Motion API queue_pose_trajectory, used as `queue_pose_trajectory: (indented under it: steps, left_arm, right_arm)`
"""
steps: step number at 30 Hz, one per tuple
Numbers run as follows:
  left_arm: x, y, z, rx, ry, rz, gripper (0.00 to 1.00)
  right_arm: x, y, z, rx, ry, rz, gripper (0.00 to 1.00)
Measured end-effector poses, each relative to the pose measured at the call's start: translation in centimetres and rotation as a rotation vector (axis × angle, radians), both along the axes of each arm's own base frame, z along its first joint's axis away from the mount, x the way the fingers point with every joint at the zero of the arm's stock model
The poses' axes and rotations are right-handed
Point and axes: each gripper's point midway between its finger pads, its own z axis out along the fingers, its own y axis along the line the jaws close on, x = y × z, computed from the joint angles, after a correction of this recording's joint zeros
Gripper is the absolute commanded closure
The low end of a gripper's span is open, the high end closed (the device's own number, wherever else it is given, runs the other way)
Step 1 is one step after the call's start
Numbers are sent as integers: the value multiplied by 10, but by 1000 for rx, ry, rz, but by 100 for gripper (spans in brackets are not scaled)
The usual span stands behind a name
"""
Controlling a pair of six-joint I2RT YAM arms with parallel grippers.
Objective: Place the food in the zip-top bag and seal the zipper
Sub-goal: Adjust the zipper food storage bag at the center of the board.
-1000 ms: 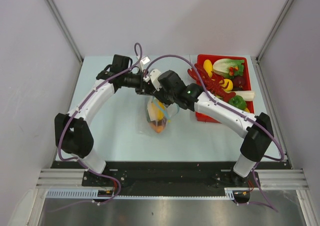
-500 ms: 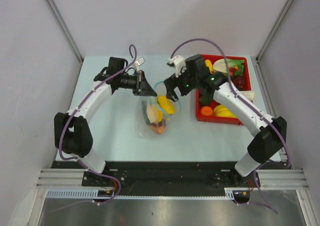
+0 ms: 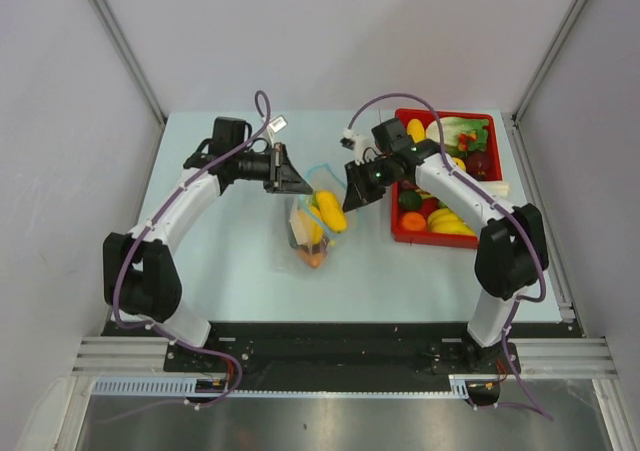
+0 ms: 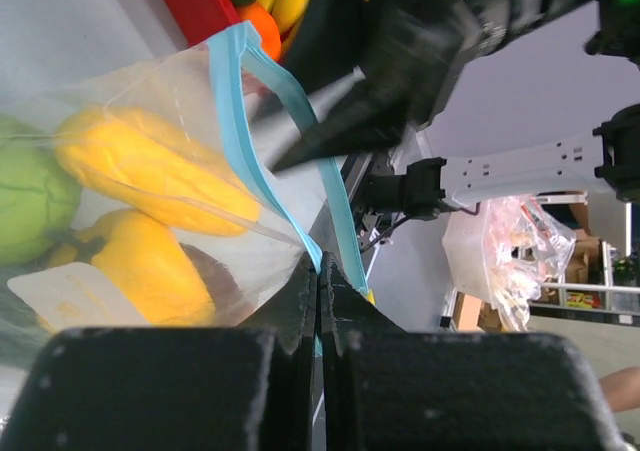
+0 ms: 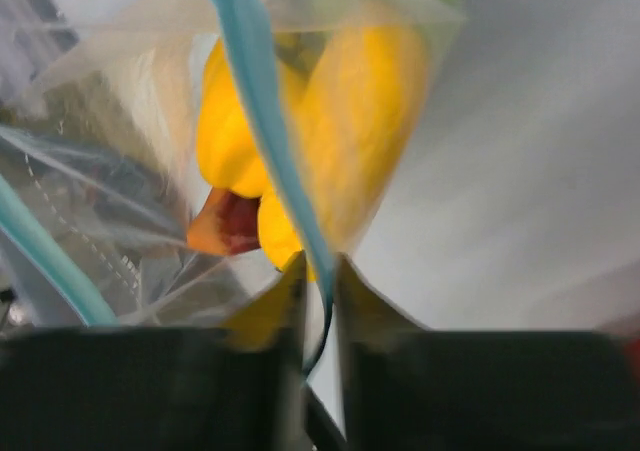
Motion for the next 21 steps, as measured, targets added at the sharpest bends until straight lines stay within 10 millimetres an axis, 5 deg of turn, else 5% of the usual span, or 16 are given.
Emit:
queue_pose_trajectory:
  steps: [5, 8, 9, 13, 14, 21]
  left_arm:
    - [-15, 6, 10, 17, -89, -30, 86]
    - [-35, 14, 21, 42, -208, -74, 56]
    - [-43, 18, 26, 50, -257, -91, 39]
    - [-72, 32, 42, 104, -500, -179, 12]
    - [-75, 35, 43, 117, -546, -197, 1]
    - [-92, 35, 28, 248, -871, -442, 0]
  right_arm:
    - [-28, 15, 5, 34, 85, 101, 100]
    - [-24, 16, 44, 66, 19, 176, 100]
    - [-20, 17, 58, 79, -22, 197, 100]
    - [-24, 10, 91, 99, -125, 309, 100]
    - [-27, 8, 89, 92, -122, 328, 100]
    - [-34, 9, 36, 16, 13, 423, 100]
